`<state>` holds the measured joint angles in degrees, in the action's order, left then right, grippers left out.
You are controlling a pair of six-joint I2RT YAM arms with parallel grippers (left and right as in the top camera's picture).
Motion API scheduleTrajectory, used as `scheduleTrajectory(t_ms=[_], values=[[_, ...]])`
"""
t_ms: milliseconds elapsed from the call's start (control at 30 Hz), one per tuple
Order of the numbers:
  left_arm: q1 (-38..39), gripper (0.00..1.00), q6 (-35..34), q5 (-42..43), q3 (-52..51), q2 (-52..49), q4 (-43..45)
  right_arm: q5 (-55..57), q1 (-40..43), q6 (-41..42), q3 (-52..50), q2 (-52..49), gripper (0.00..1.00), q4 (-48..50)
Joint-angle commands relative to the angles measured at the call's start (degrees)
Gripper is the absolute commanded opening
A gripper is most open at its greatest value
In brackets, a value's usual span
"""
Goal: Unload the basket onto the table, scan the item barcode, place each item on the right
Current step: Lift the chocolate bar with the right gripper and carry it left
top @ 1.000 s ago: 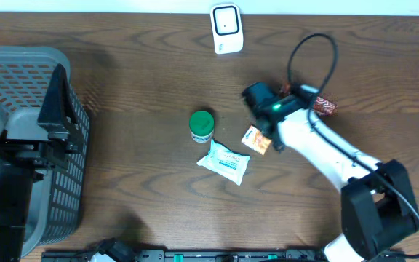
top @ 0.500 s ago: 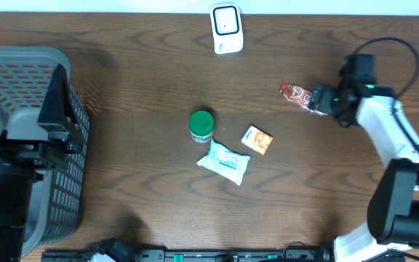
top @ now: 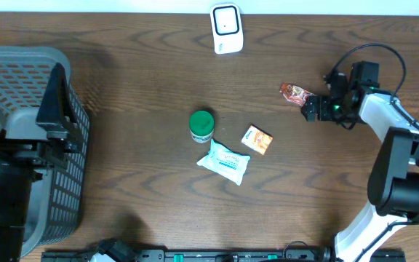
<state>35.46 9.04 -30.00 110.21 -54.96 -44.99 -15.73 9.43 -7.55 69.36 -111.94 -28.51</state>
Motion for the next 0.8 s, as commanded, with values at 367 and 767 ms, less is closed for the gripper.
scheduleTrajectory(t_ms=[367, 767], values=[[0.0, 0.82, 0.3, -0.7, -0.3, 0.0, 0.2, 17.5, -4.9, -8.0, 0.4, -1.0, 0.99, 3.6], [0.0, 0.82, 0.4, -0.7, -1.7, 0.0, 0.7, 26.6, -11.1, -11.9, 0.4, -1.7, 0.77, 5.2]])
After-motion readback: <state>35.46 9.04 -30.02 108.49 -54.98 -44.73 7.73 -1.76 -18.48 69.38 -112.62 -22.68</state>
